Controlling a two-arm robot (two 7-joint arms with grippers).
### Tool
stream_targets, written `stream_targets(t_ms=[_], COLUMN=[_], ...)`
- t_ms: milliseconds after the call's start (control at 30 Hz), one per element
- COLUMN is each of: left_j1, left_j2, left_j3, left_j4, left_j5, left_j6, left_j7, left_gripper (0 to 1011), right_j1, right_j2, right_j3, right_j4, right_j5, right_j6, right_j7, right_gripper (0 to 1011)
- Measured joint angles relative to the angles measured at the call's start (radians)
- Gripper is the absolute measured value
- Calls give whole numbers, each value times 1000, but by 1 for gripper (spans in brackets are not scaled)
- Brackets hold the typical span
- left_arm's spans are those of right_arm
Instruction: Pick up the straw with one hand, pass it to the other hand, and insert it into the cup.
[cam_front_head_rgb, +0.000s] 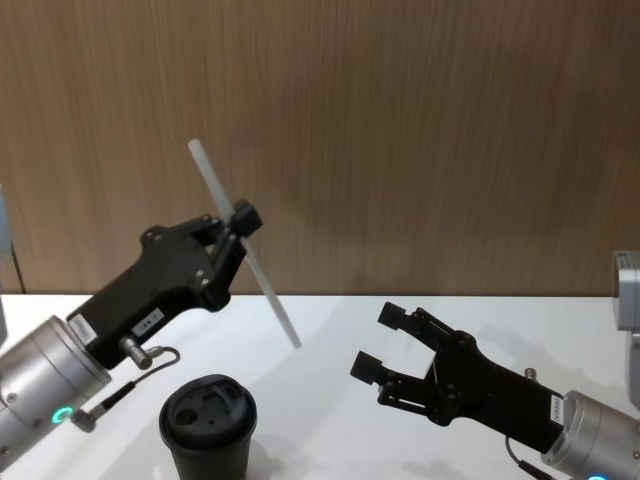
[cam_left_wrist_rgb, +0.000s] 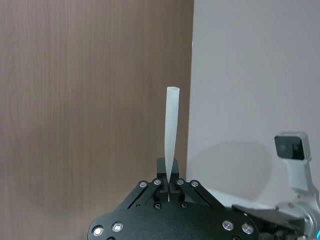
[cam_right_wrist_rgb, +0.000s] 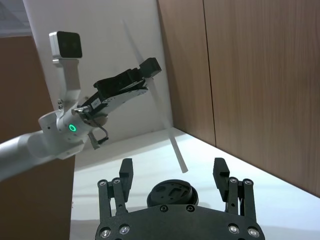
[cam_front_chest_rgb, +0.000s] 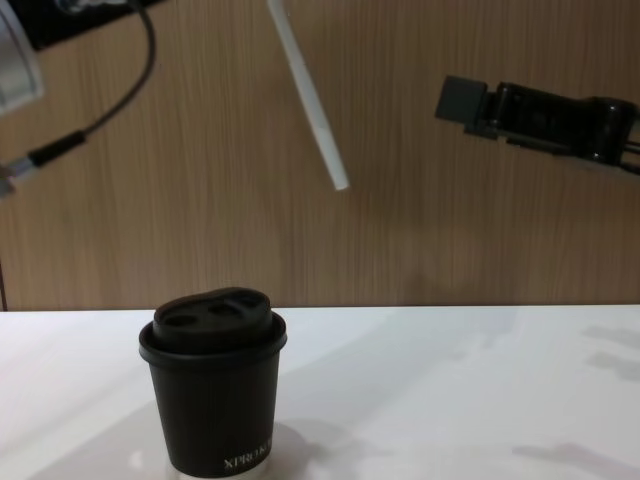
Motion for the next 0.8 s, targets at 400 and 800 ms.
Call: stream_targets(t_ms=[400,800], left_j1=[58,109], left_j2=[108,165], left_j3=[-51,-92], left_j4=[-138,-216], left_j5=[16,5], left_j6=[123,184], left_j7=[96,161], left_gripper=[5,6], right_j1=[0,0], right_j2=[0,0], right_j3=[0,0], right_j4=[0,0], right_j5=[0,0], right_j6=[0,0], right_j7=[0,0], right_gripper=[1001,1001])
